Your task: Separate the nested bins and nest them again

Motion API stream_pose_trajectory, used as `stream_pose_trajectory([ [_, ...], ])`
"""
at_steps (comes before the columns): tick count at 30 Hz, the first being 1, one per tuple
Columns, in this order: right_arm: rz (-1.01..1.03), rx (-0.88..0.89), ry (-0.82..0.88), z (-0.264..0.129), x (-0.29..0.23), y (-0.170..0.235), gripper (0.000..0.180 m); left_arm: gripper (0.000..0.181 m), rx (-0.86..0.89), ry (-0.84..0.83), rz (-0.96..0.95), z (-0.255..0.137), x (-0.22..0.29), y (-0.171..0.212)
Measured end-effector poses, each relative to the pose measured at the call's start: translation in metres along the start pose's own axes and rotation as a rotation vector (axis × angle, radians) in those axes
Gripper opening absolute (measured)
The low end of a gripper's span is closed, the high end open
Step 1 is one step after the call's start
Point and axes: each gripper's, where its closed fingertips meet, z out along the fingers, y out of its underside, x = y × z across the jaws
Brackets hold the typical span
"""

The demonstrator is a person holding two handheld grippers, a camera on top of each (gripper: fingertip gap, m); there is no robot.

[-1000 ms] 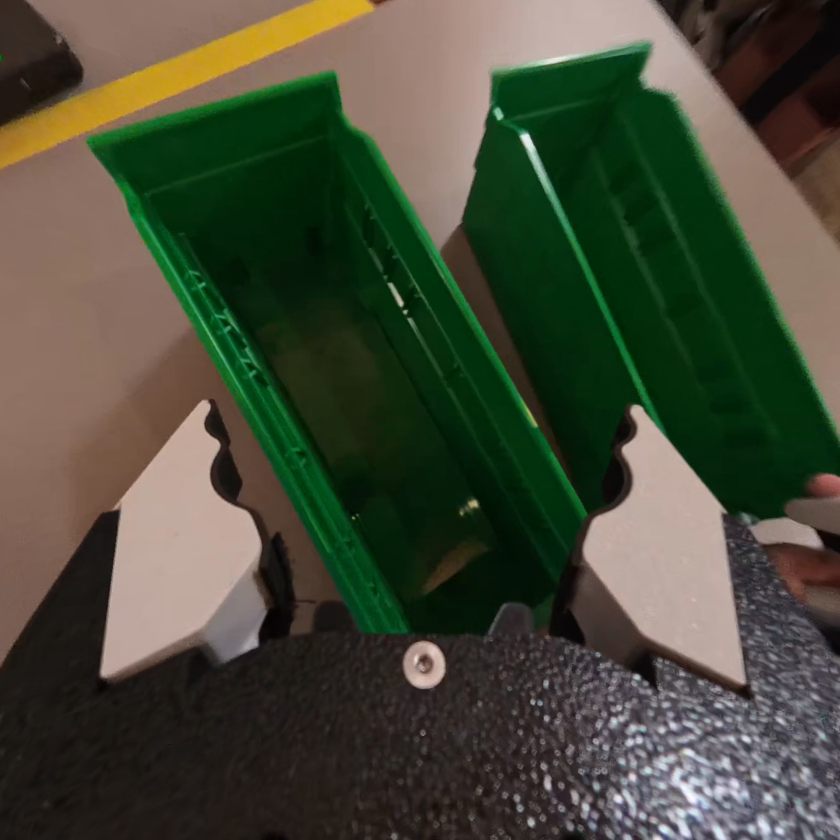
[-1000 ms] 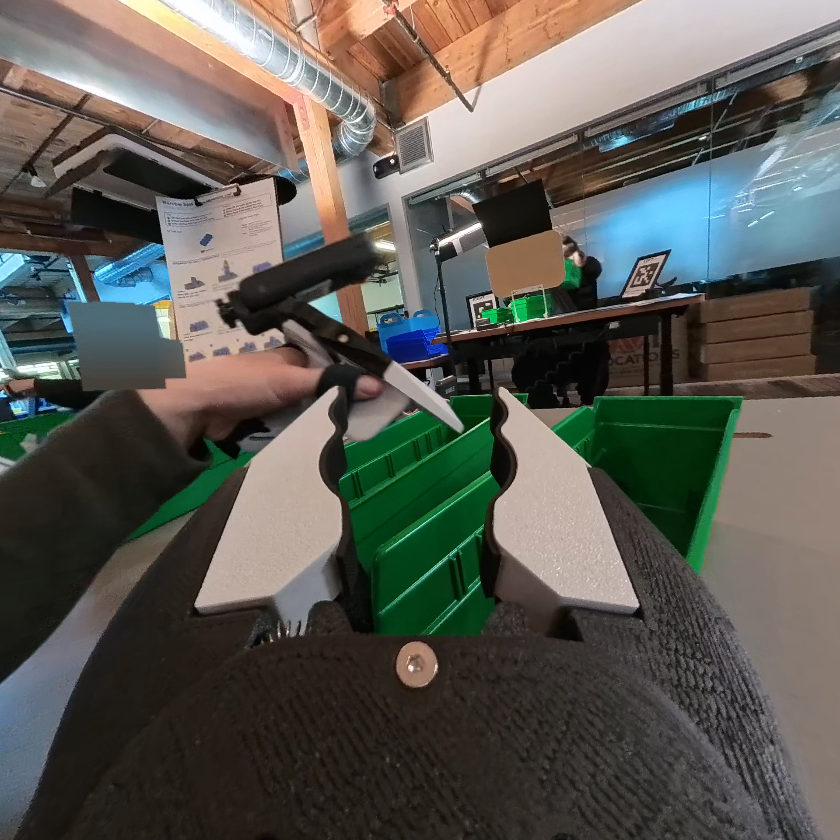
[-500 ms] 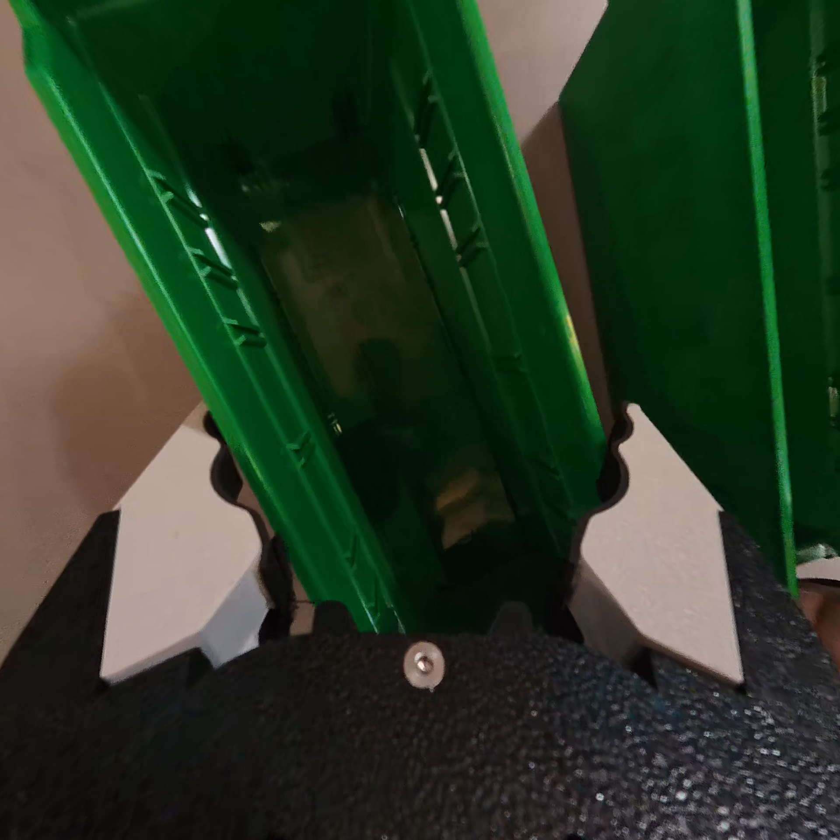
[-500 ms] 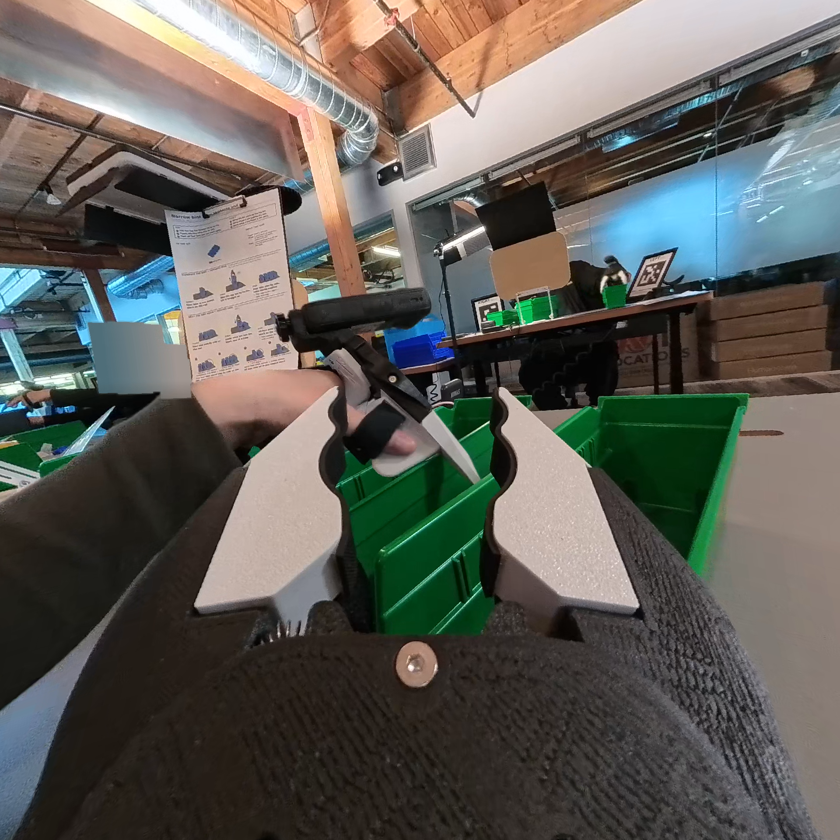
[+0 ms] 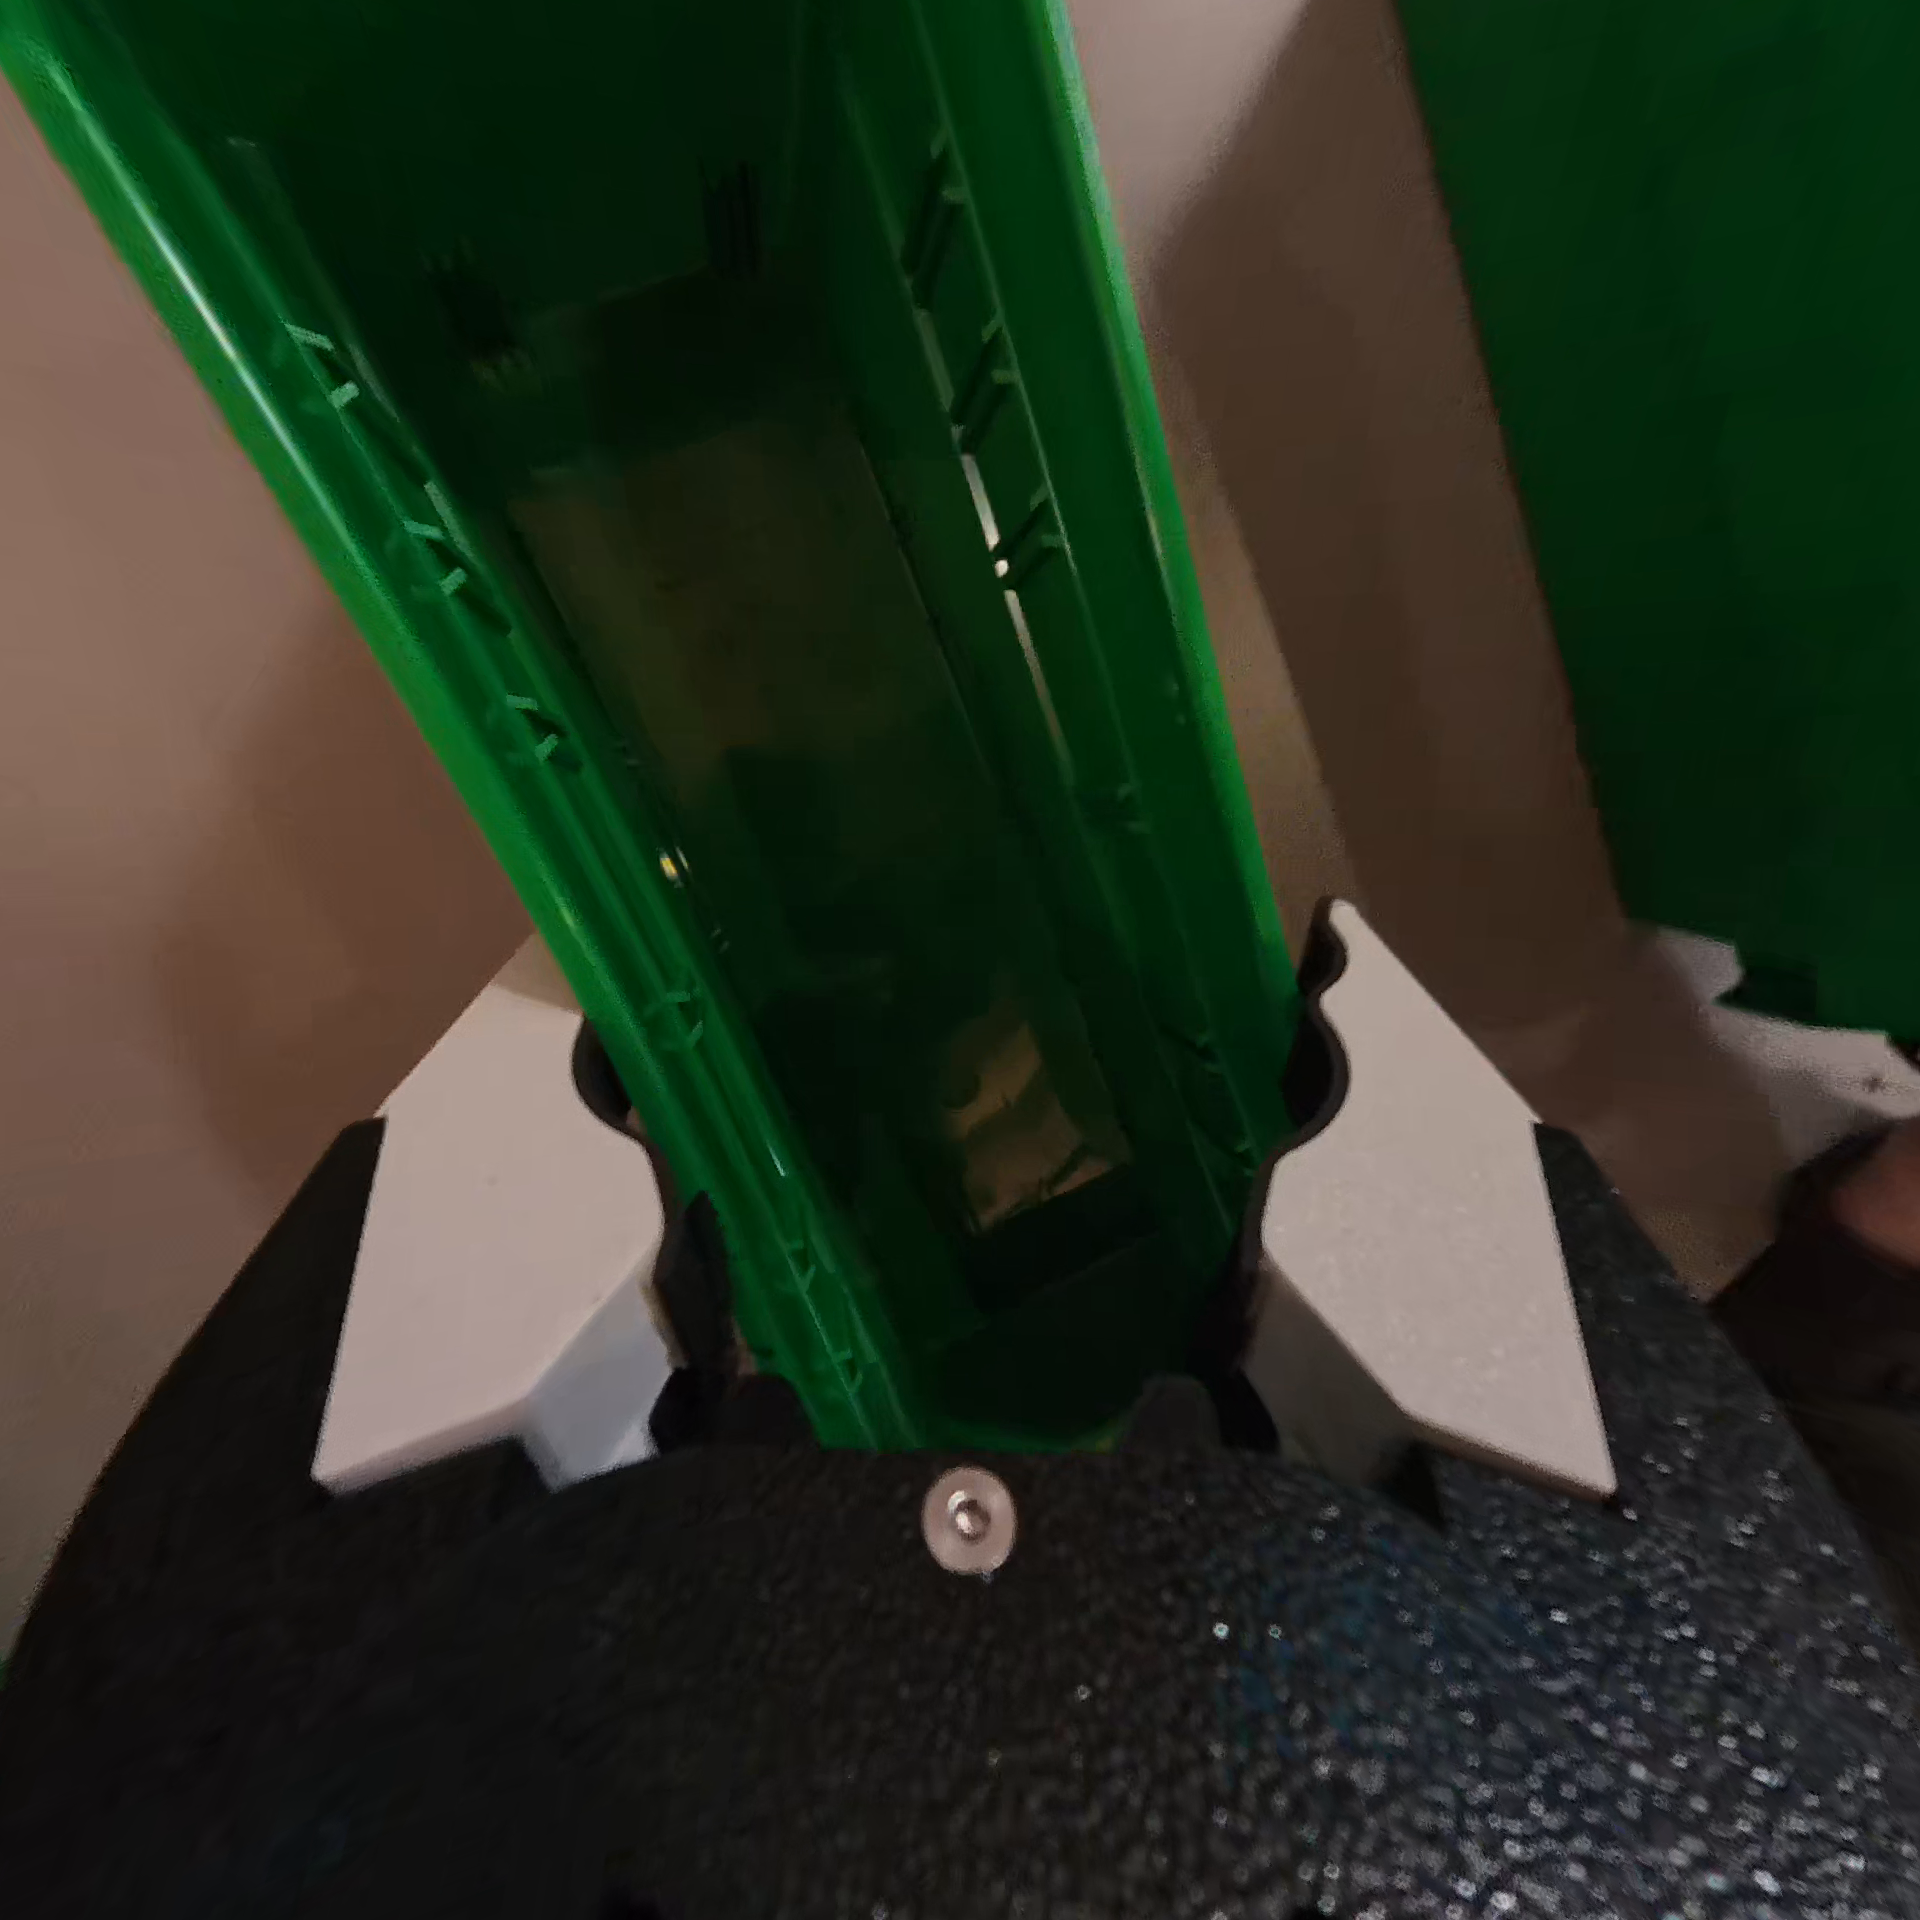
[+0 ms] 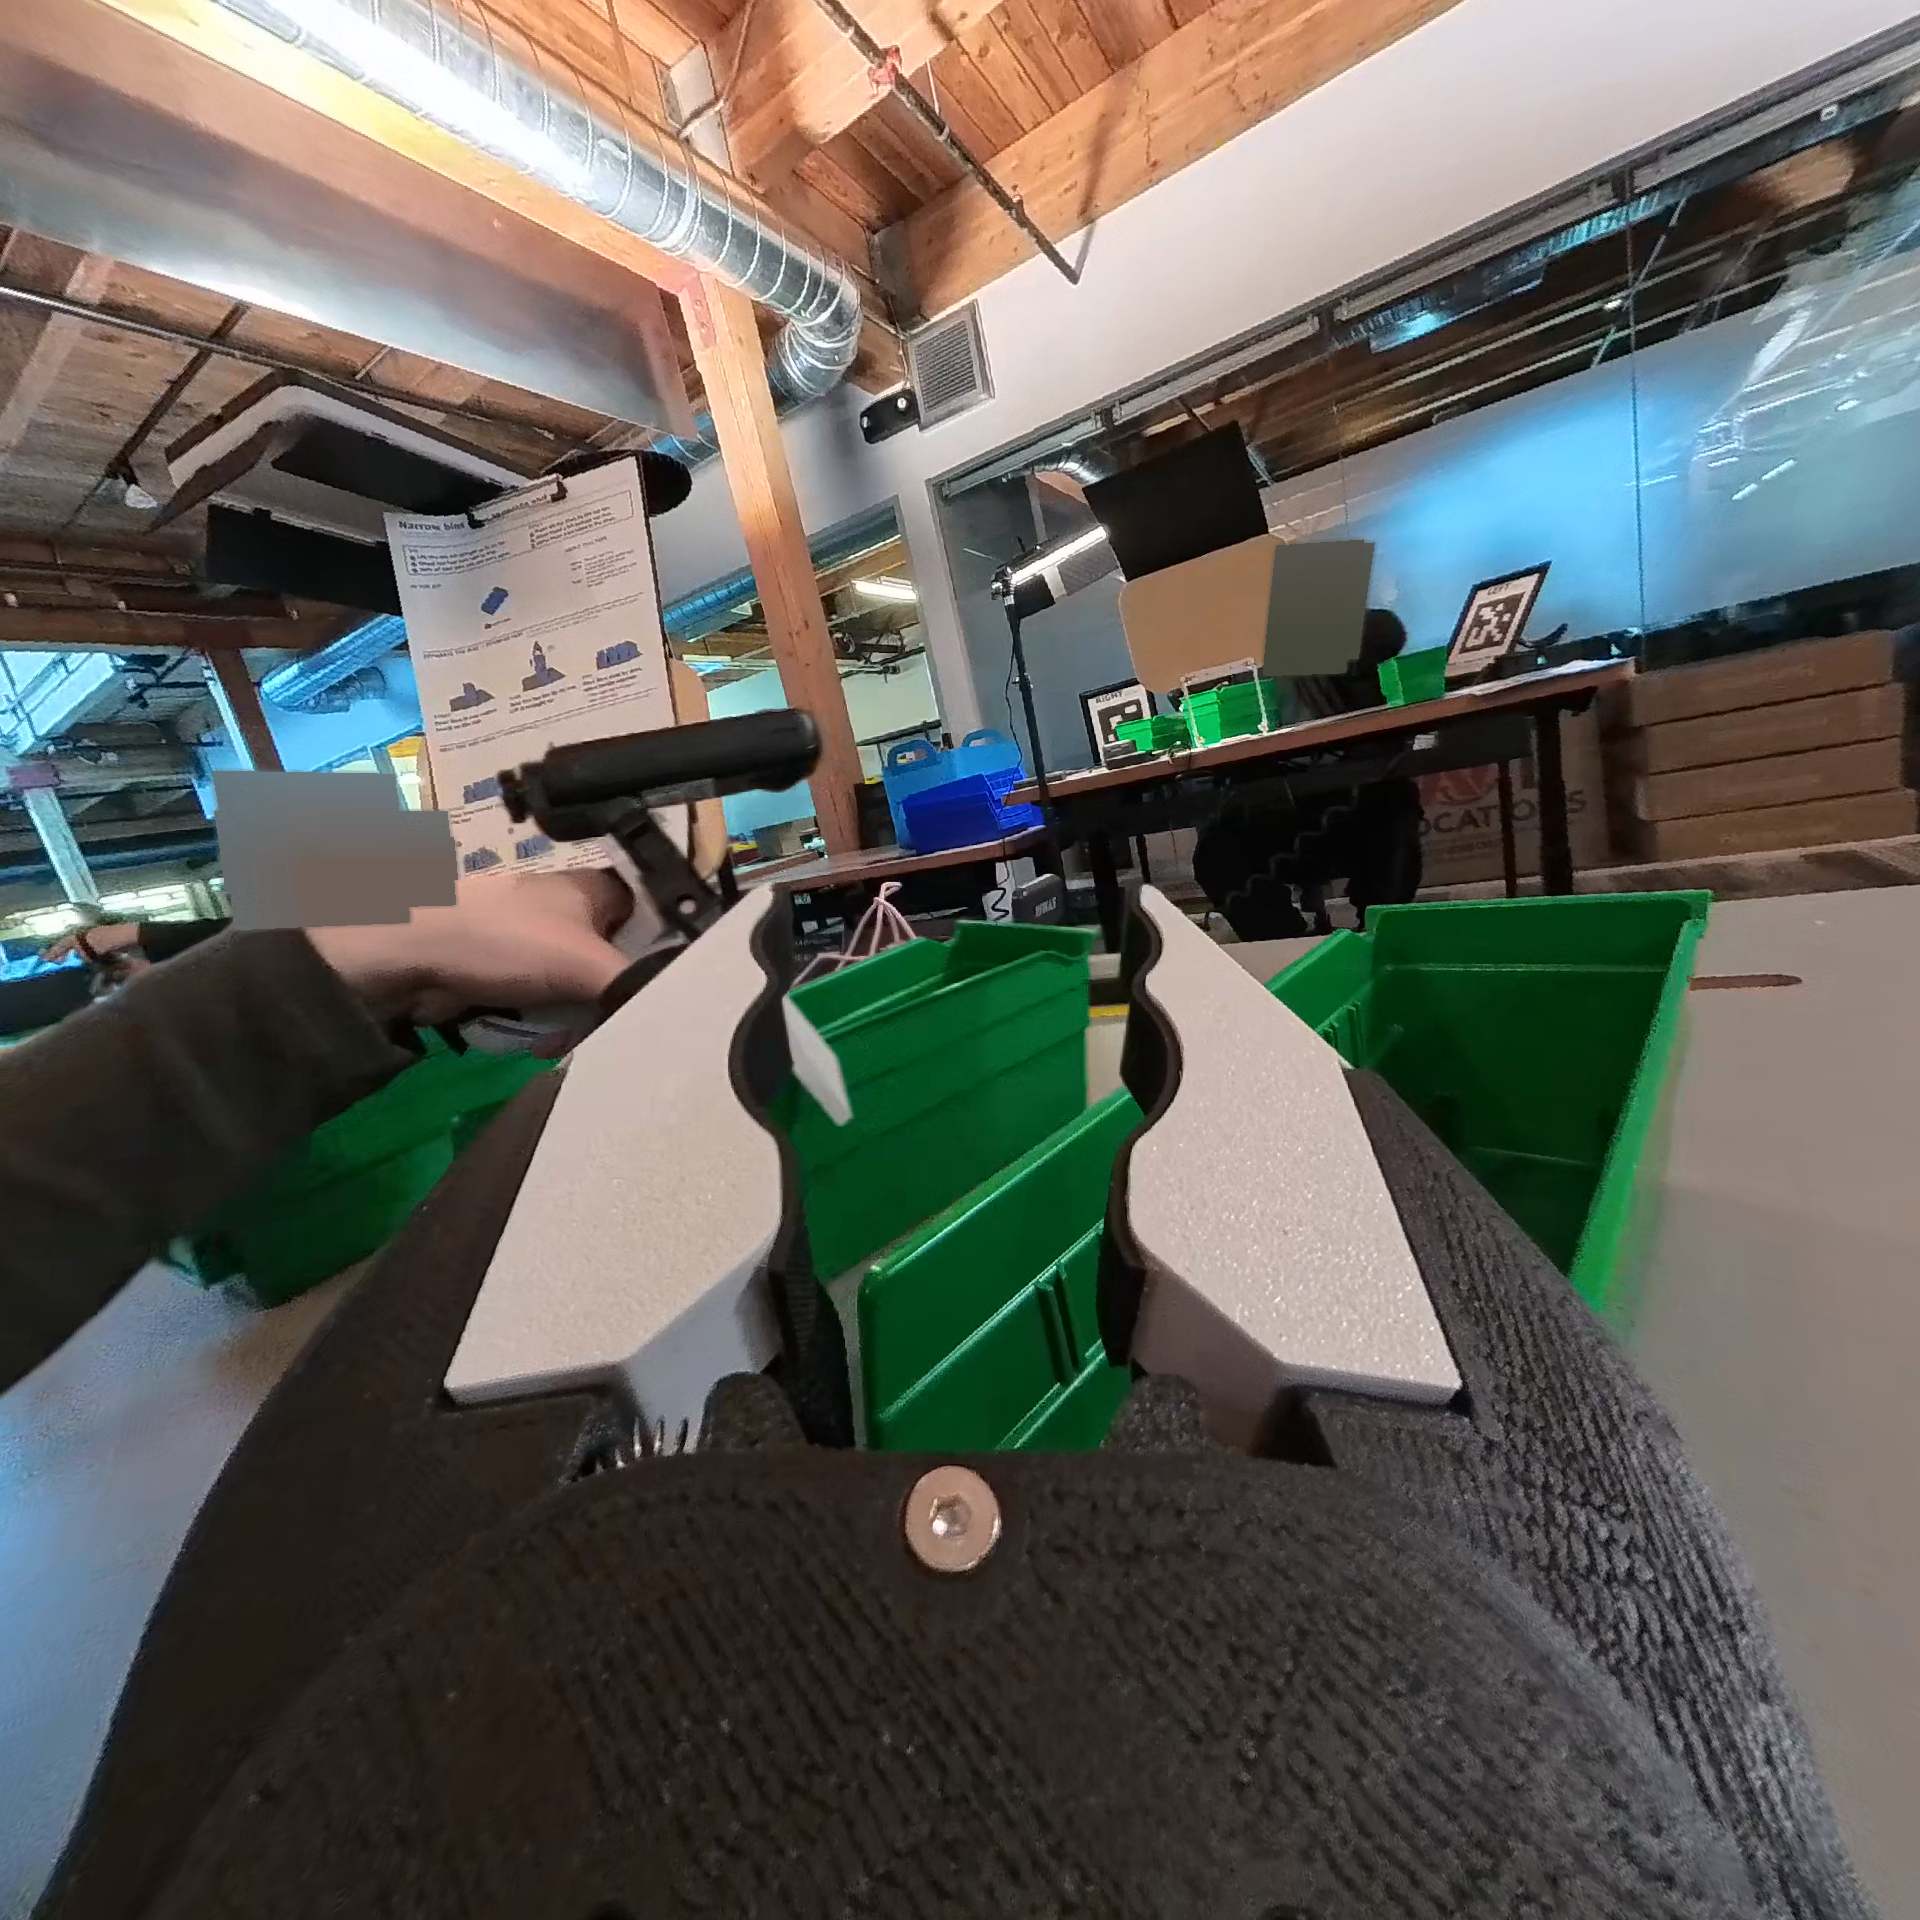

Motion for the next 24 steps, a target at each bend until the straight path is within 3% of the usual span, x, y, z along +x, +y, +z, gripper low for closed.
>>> stream_pose_trajectory([
  [9,0.002,-0.002,0.007,0.000,0.001,0.000,0.063,0.114,0.099,0.064,-0.036,-0.055,-0.045,0.043],
  [21,-0.013,-0.017,0.018,0.000,0.002,0.003,0.062,0.117,0.280,-0.153,-0.151,-0.218,-0.122,0.080],
  [24,-0.014,-0.023,0.021,0.001,0.002,0.004,0.062,0.117,0.301,-0.088,-0.232,-0.242,-0.136,0.092],
])
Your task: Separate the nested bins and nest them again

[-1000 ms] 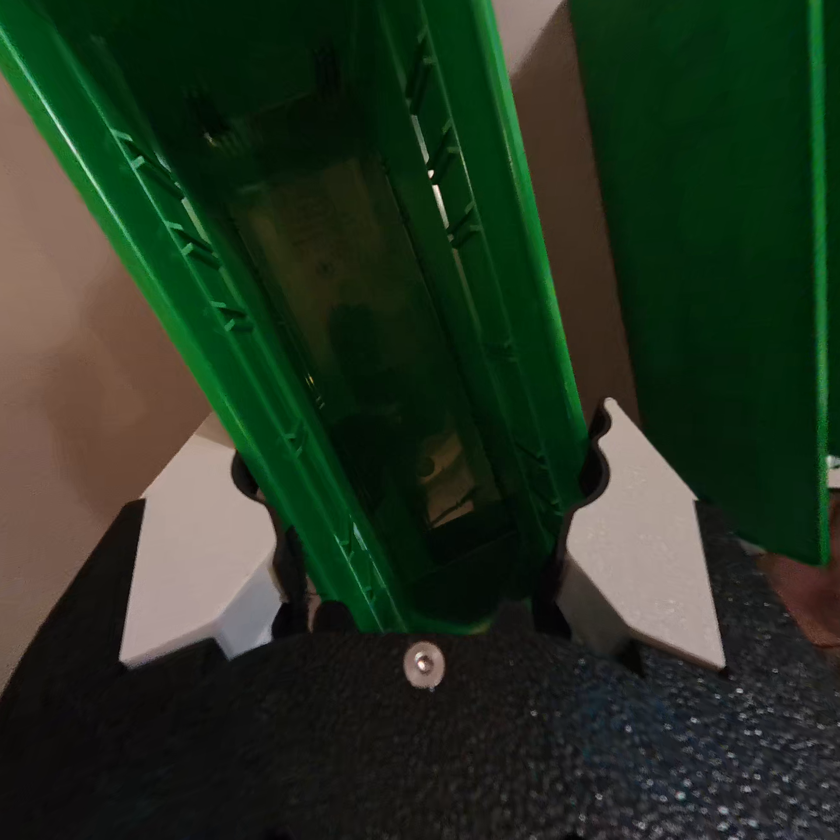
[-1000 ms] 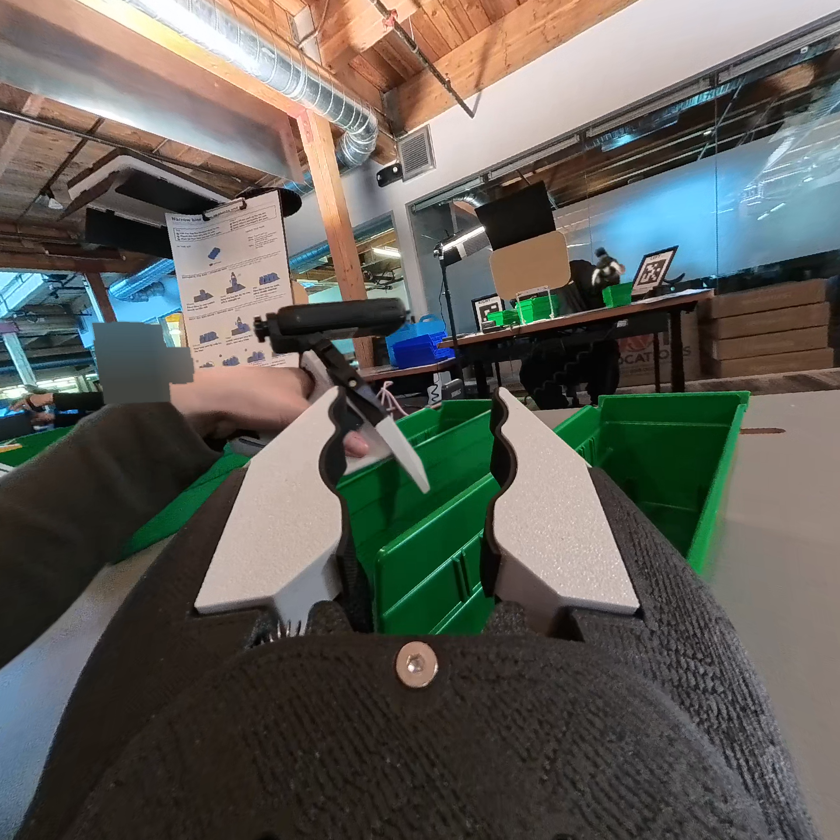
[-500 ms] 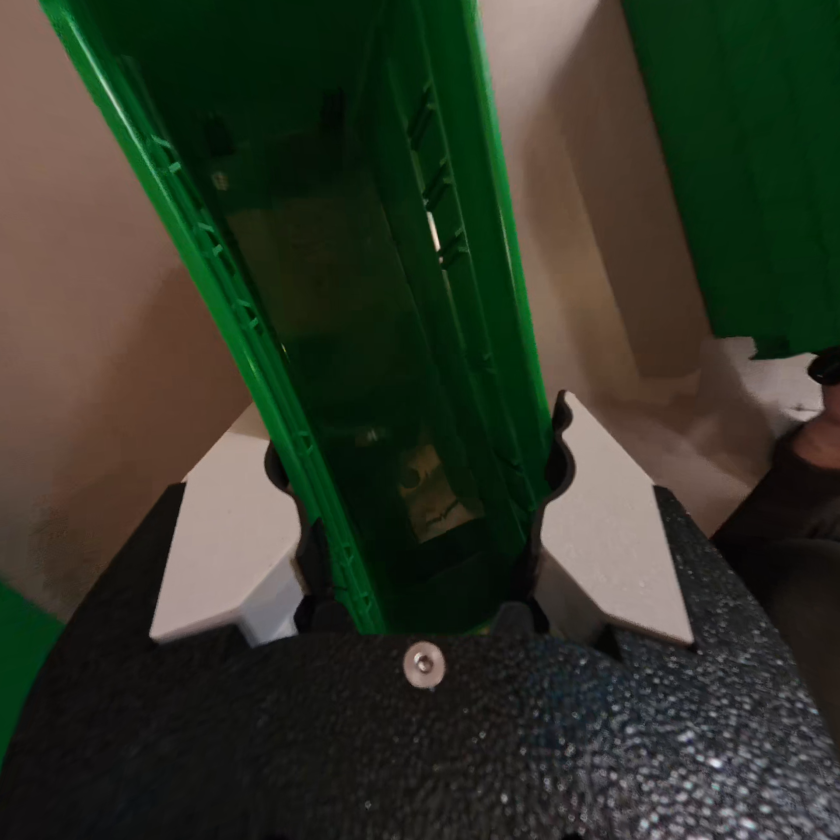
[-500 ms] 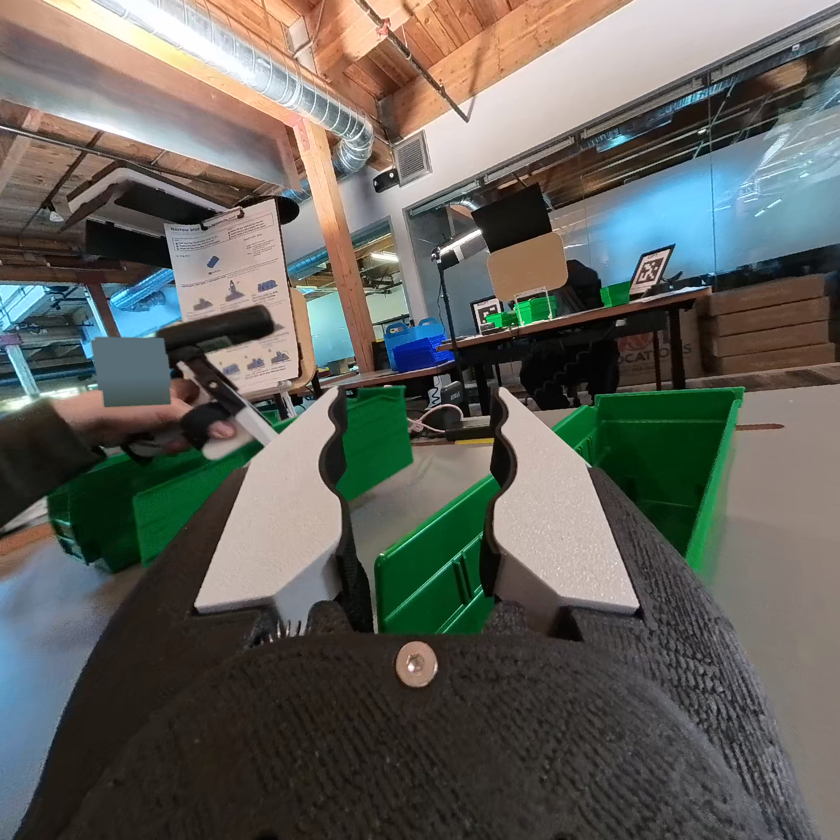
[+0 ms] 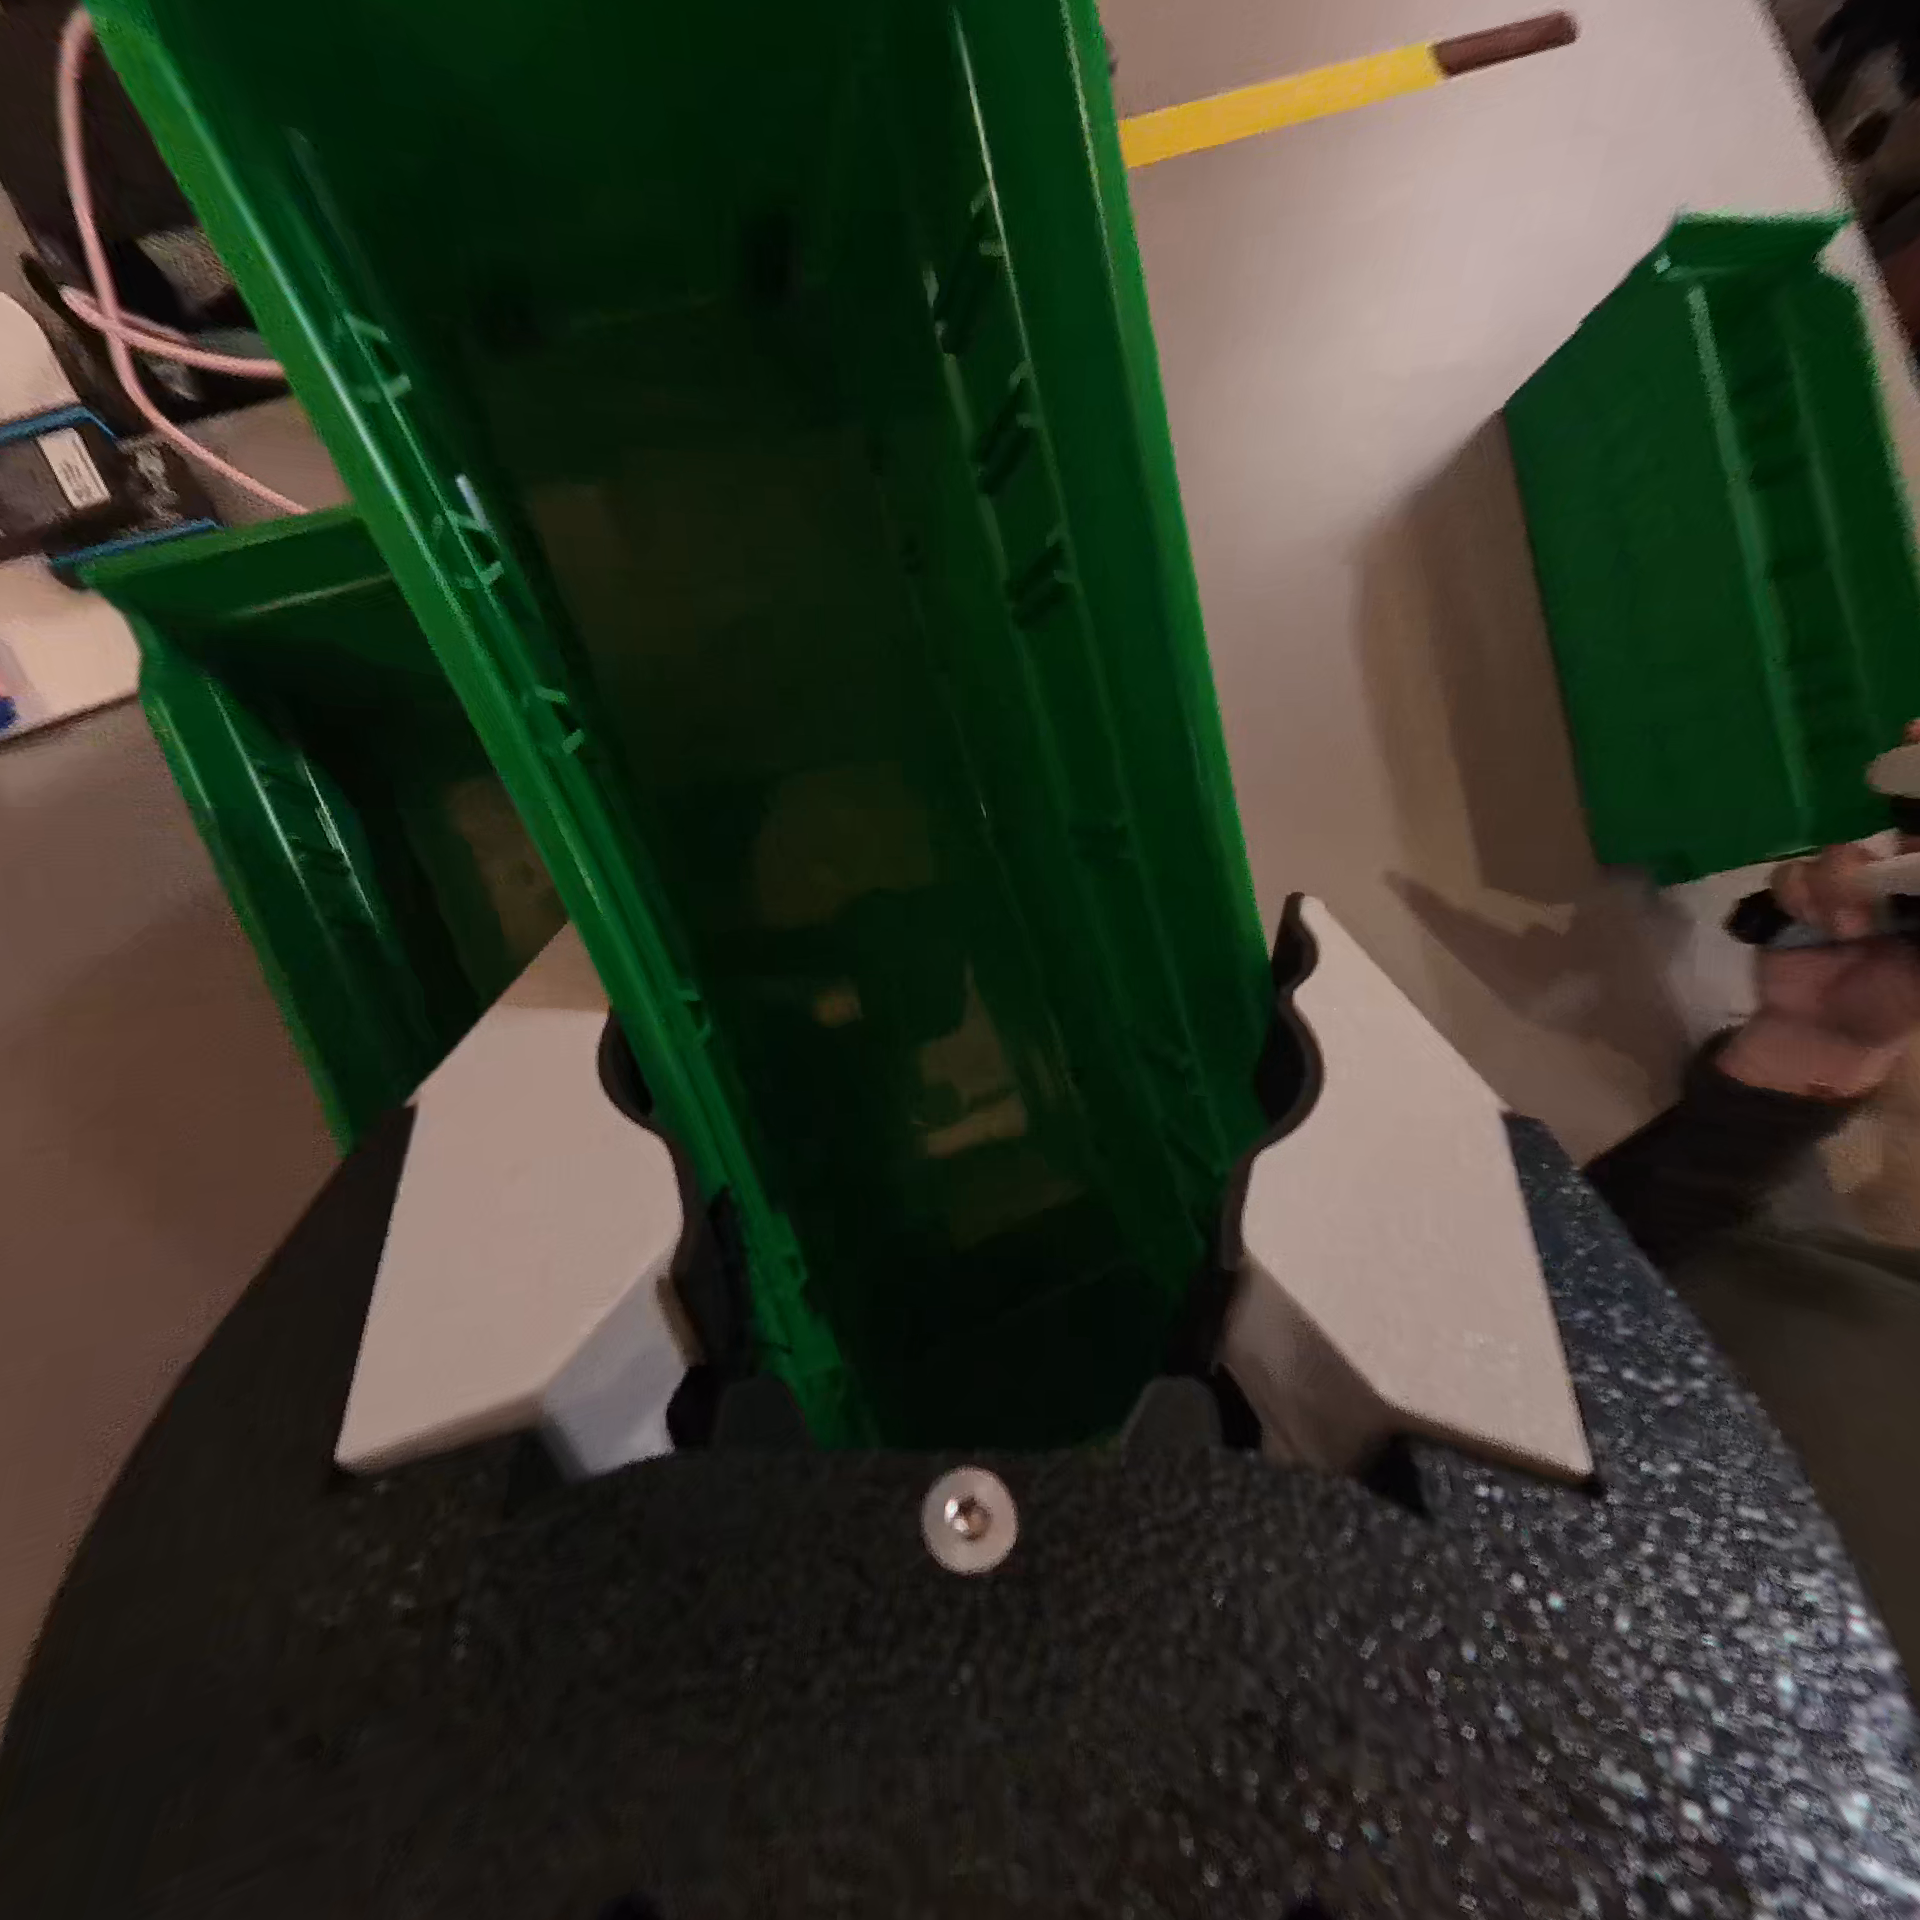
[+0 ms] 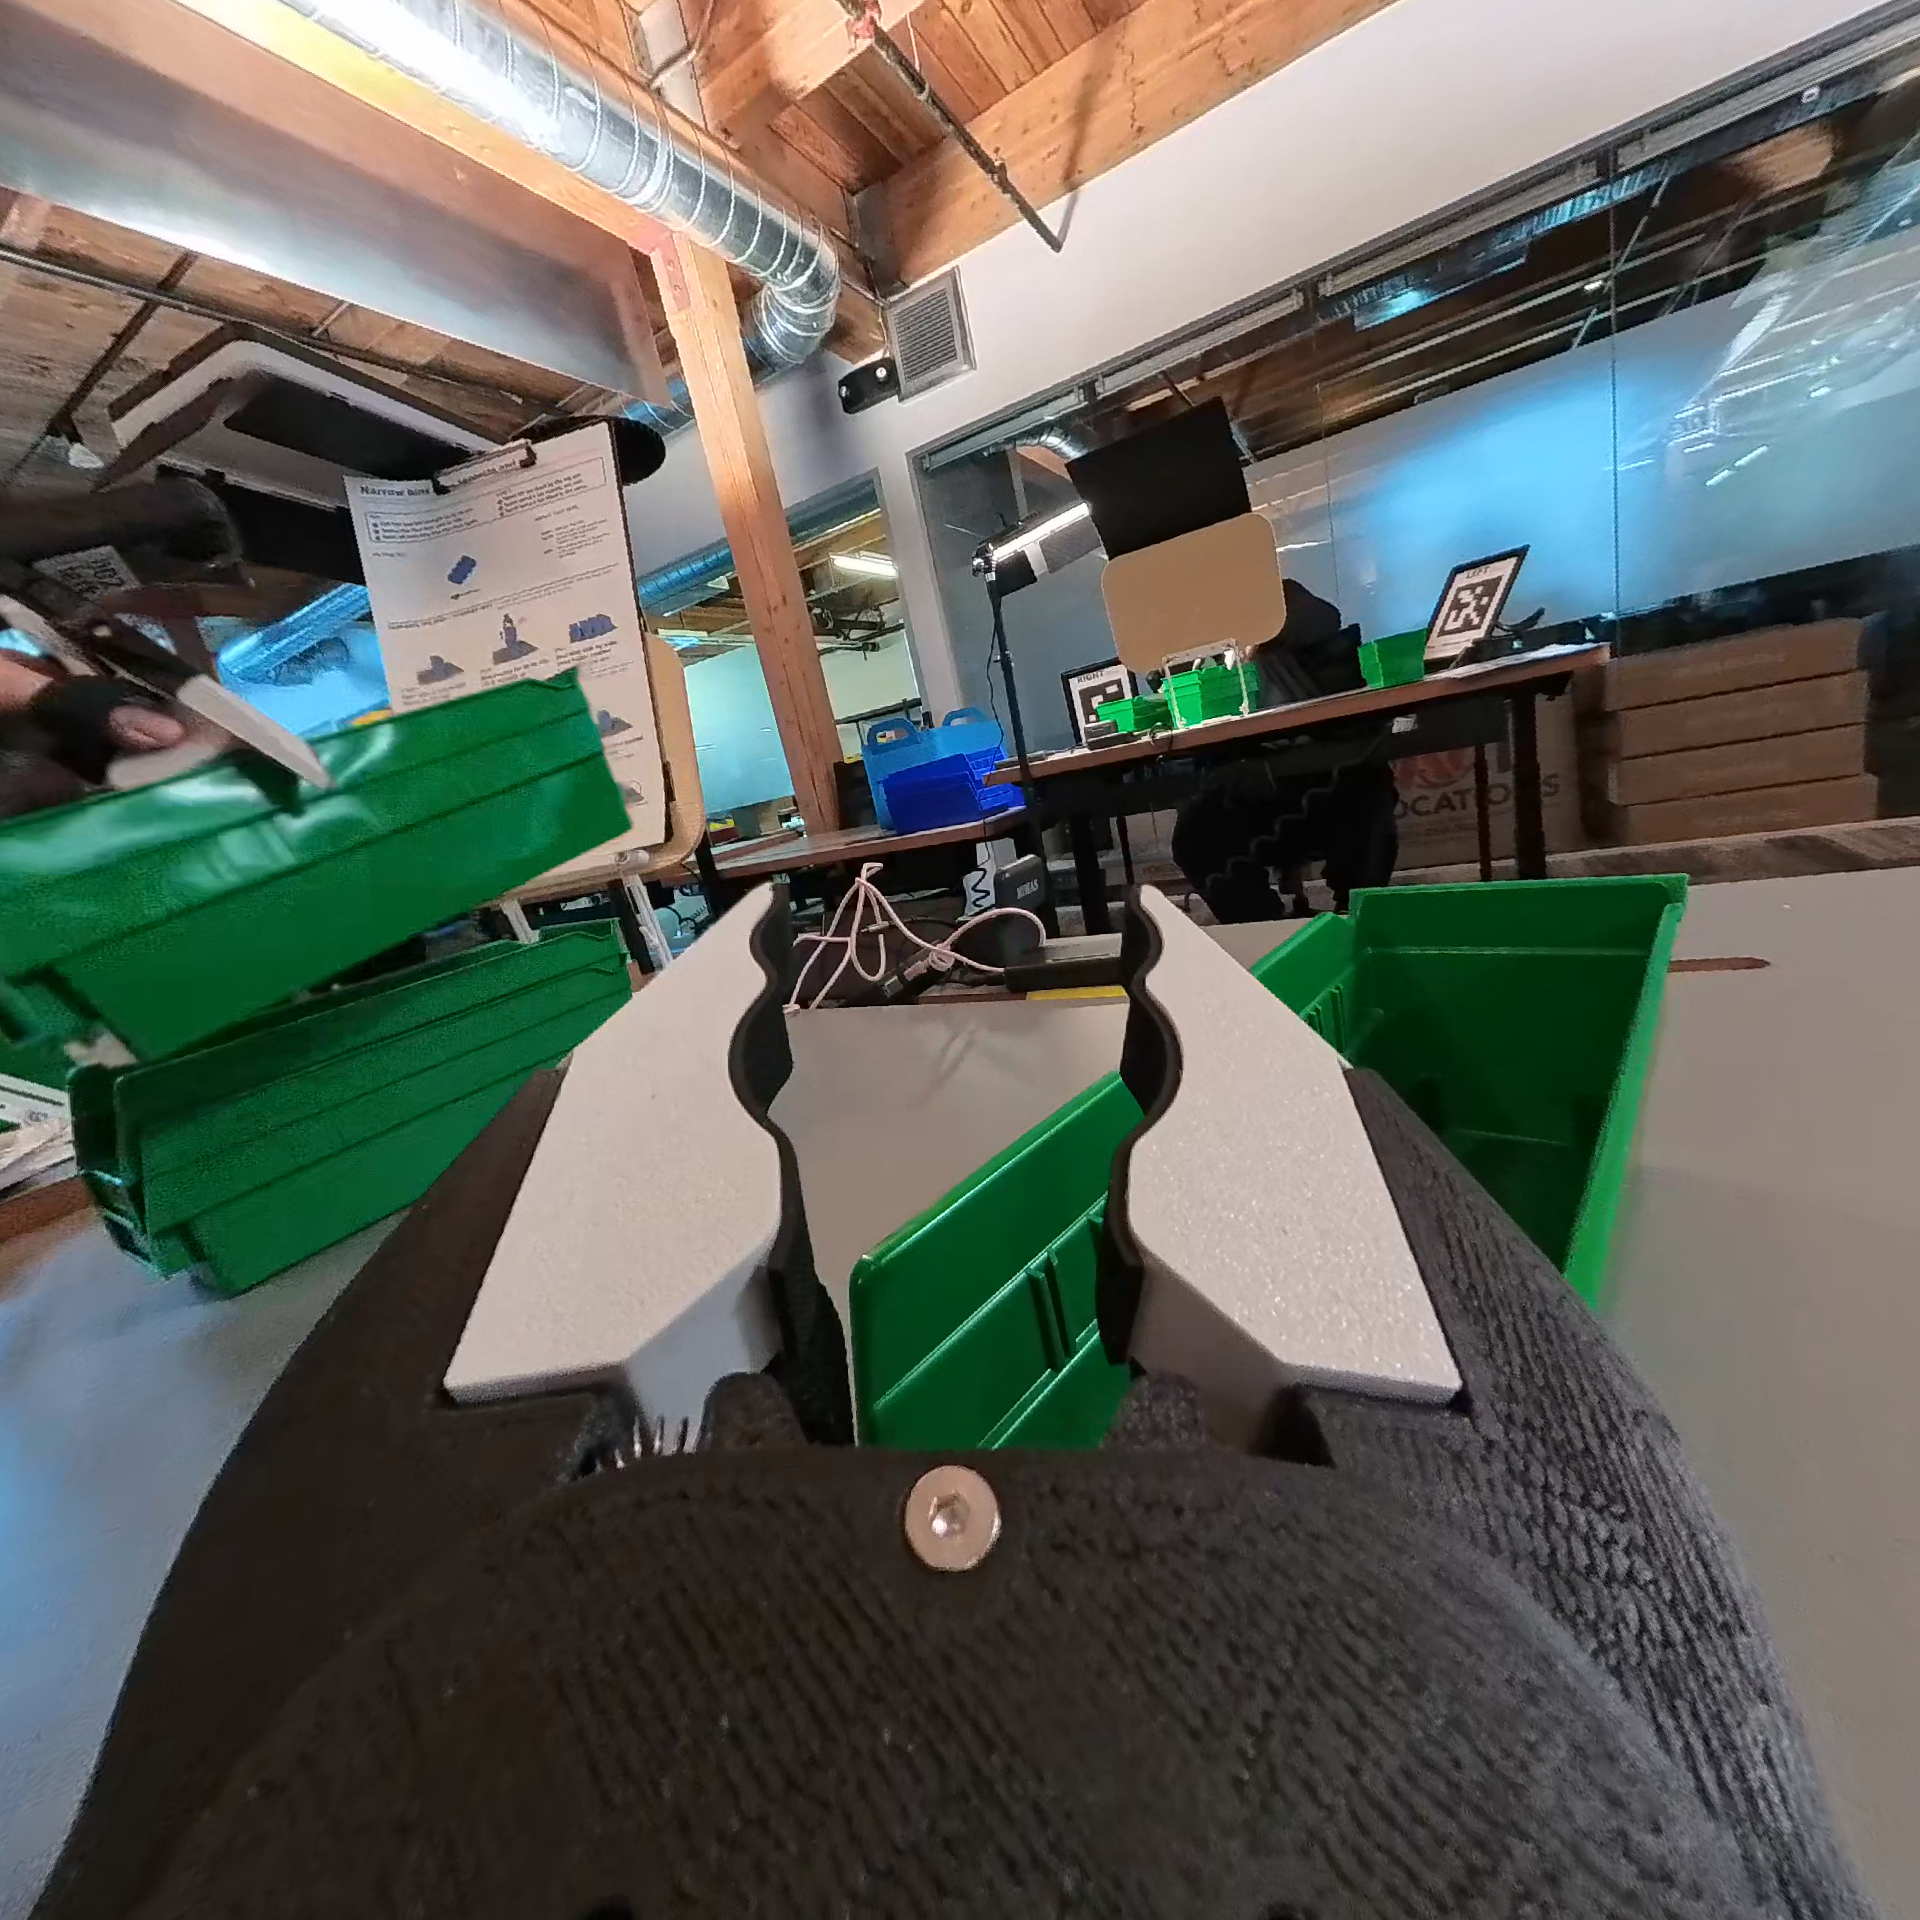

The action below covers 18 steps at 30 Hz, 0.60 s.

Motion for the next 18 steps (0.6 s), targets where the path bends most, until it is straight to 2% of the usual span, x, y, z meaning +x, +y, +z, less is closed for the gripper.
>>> stream_pose_trajectory([
  [2,-0.003,-0.002,0.002,0.000,0.000,0.000,0.062,0.117,-0.011,0.027,-0.037,-0.011,-0.010,0.003],
  [8,-0.014,-0.010,0.005,0.001,0.000,0.002,0.062,0.116,-0.001,-0.062,-0.055,-0.035,-0.046,0.005],
  [15,-0.018,-0.016,0.006,0.001,-0.001,0.003,0.062,0.117,-0.125,-0.008,-0.060,-0.033,-0.057,0.029],
  [18,-0.021,-0.019,0.007,0.001,0.000,0.003,0.063,0.117,-0.136,-0.050,-0.074,-0.029,-0.071,0.035],
])
